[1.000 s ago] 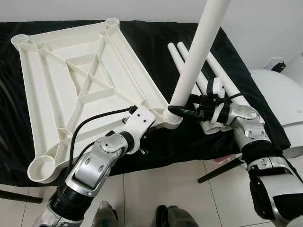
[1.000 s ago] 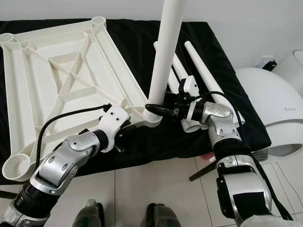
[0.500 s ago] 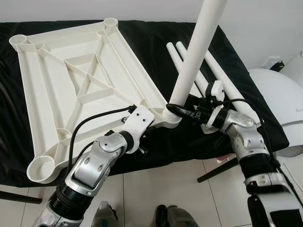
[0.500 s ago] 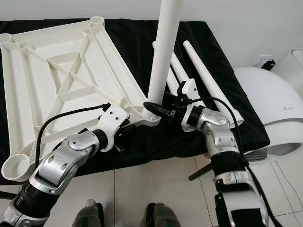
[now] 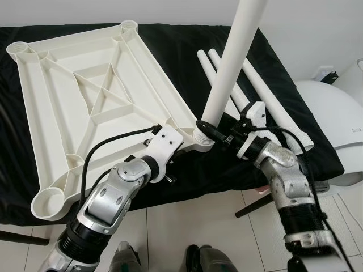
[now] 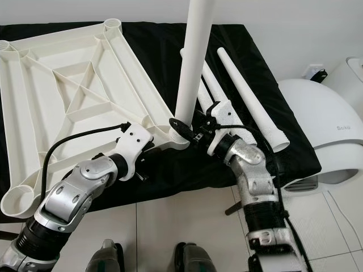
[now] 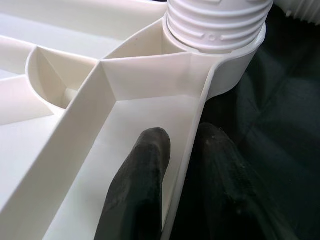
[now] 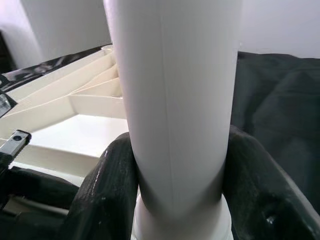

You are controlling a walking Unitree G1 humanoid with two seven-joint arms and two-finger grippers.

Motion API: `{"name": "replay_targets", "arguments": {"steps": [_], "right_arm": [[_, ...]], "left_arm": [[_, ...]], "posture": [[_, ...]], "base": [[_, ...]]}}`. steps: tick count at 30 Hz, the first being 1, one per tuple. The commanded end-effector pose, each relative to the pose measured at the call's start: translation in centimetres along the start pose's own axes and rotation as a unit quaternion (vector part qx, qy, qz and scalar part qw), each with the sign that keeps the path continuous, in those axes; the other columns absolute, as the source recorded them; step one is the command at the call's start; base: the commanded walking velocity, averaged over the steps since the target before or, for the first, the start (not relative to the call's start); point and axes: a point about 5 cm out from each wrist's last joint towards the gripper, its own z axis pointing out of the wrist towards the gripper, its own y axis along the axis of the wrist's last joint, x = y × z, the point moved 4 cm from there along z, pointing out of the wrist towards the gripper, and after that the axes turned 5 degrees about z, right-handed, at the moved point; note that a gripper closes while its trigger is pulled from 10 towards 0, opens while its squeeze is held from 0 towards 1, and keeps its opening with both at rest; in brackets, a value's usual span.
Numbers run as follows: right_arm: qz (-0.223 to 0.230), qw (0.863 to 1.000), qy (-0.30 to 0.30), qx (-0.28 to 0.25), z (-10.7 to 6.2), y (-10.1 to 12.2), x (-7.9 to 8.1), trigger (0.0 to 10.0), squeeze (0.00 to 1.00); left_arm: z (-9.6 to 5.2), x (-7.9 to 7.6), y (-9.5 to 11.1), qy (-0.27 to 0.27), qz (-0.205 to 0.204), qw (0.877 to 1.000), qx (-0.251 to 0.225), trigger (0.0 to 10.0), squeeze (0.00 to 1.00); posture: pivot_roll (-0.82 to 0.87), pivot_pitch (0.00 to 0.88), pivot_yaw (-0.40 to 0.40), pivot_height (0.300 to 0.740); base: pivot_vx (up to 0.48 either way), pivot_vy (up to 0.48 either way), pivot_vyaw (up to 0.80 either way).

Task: Building children table

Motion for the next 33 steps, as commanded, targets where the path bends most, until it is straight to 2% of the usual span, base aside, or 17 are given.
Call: {"name": "replay_targets", "arguments": {"steps": [1,5,7,14,15,17,18,19,20,21,22,24,30,33], "right_arm": [[0.0,1.0,-0.01,-0.026,0.6,1.2,0.7,0.0,0.0],[-0.002,0.999,-0.035,-0.025,0.7,1.1,1.1,0.0,0.0],[0.002,0.997,-0.071,-0.016,0.8,0.7,1.3,0.0,0.0],[0.007,0.996,-0.085,-0.015,0.8,0.5,1.5,0.0,0.0],[0.01,0.994,-0.112,-0.014,0.9,0.3,1.6,0.0,0.0],[0.01,0.994,-0.112,-0.014,0.9,0.3,1.6,0.0,0.0],[0.01,0.99,-0.141,-0.013,1.0,0.0,1.9,0.0,0.0],[0.01,0.99,-0.141,-0.013,1.0,0.0,1.9,0.0,0.0],[0.012,0.983,-0.185,-0.007,0.9,-0.5,1.9,0.0,0.0],[0.012,0.983,-0.185,-0.007,0.9,-0.5,1.9,0.0,0.0],[0.015,0.974,-0.227,0.001,0.7,-1.0,1.8,0.0,0.0],[0.021,0.962,-0.271,0.013,0.3,-1.5,1.9,0.0,0.0],[0.022,0.952,-0.305,0.025,-0.1,-1.9,1.7,0.0,0.0],[0.023,0.952,-0.303,0.026,0.1,-1.9,2.0,0.0,0.0]], "left_arm": [[0.2,-1.3,0.6,-0.028,0.003,1.0,-0.014,10.0,0.0],[0.2,-1.3,0.7,-0.027,0.004,1.0,-0.014,10.0,0.0],[0.2,-1.2,0.6,-0.026,0.004,1.0,-0.013,10.0,0.0],[0.2,-1.2,0.6,-0.026,0.004,1.0,-0.013,10.0,0.0],[0.1,-1.3,0.6,-0.026,0.004,1.0,-0.013,10.0,0.0],[0.1,-1.3,0.6,-0.026,0.004,1.0,-0.013,10.0,0.0],[0.1,-1.2,0.5,-0.025,0.003,1.0,-0.012,10.0,0.0],[0.1,-1.2,0.5,-0.025,0.003,1.0,-0.012,10.0,0.0],[0.0,-1.2,0.5,-0.025,0.003,1.0,-0.011,10.0,0.0],[0.0,-1.2,0.5,-0.025,0.003,1.0,-0.011,10.0,0.0],[0.0,-1.2,0.5,-0.025,0.002,1.0,-0.011,10.0,0.0],[0.0,-1.2,0.6,-0.025,0.002,1.0,-0.011,10.0,0.0],[0.0,-1.1,0.6,-0.024,0.002,1.0,-0.011,10.0,0.0],[0.0,-1.1,0.6,-0.023,0.003,1.0,-0.01,10.0,0.0]], "posture": [[0.05,0.178,-0.072,0.74],[0.06,0.176,-0.072,0.74],[0.06,0.176,-0.073,0.74],[0.06,0.177,-0.075,0.74],[0.06,0.178,-0.075,0.74],[0.06,0.178,-0.075,0.74],[0.06,0.181,-0.075,0.74],[0.06,0.181,-0.075,0.74],[0.06,0.184,-0.074,0.74],[0.06,0.184,-0.074,0.74],[0.07,0.186,-0.069,0.74],[0.07,0.186,-0.068,0.74],[0.07,0.188,-0.066,0.74],[0.07,0.189,-0.067,0.74]], "base": [[0.0,0.0,0.0],[0.0,0.0,0.0],[0.0,0.0,0.0],[0.0,0.0,0.0],[0.0,0.0,0.0],[0.0,0.0,0.0],[0.0,0.0,0.0],[0.0,0.0,0.0],[0.0,0.0,0.0],[0.0,0.0,0.0],[0.0,0.0,0.0],[0.0,0.0,0.0],[0.0,0.0,0.0],[0.0,0.0,0.0]]}}
